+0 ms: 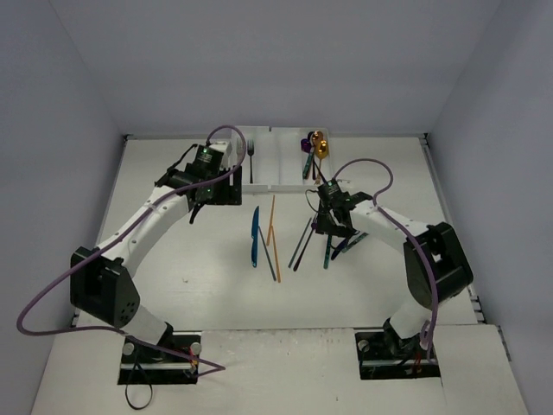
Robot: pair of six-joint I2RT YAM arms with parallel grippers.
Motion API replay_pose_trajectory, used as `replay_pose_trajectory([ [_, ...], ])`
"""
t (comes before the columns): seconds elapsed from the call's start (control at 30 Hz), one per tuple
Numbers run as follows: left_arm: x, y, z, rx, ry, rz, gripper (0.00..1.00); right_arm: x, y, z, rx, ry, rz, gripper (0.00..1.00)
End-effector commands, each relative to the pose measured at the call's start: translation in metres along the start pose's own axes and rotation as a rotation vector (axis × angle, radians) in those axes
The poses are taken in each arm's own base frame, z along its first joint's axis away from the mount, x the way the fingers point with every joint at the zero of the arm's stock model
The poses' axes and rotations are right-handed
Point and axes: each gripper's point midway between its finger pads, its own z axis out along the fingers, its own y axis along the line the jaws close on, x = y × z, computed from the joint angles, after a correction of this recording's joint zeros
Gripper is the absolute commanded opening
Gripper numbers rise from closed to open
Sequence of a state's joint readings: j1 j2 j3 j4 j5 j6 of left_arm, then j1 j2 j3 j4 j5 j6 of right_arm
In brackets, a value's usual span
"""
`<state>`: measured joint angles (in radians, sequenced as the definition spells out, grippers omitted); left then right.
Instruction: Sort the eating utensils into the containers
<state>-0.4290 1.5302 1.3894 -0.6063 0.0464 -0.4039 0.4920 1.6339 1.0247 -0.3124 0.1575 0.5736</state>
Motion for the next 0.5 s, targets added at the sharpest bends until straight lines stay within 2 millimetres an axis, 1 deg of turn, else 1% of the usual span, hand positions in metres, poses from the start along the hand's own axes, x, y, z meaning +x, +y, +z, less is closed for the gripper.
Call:
replay_pose_trajectory([
  [0.0, 0.02, 0.008, -0.022, -0.001, 0.004, -0.024, 0.69, -0.015, 0.011, 0.007, 0.002, -0.037, 0.05, 0.45],
  [0.03, 0.025, 0.01, -0.023, -0.006, 0.012, -0.022, 0.69, -0.014, 0.011, 0.01, 0.007, -0.032, 0.049, 0.44],
  [0.1, 0.031, 0.013, -0.028, -0.012, 0.019, -0.015, 0.69, -0.01, 0.009, 0.015, 0.022, -0.023, 0.058, 0.38],
  [0.3, 0.036, 0.015, -0.038, -0.006, 0.019, -0.011, 0.69, 0.005, 0.003, 0.027, 0.052, 0.008, 0.068, 0.26],
  [0.47, 0.039, 0.011, -0.043, 0.018, 0.022, -0.019, 0.69, 0.008, 0.001, 0.029, 0.056, 0.01, 0.062, 0.09],
])
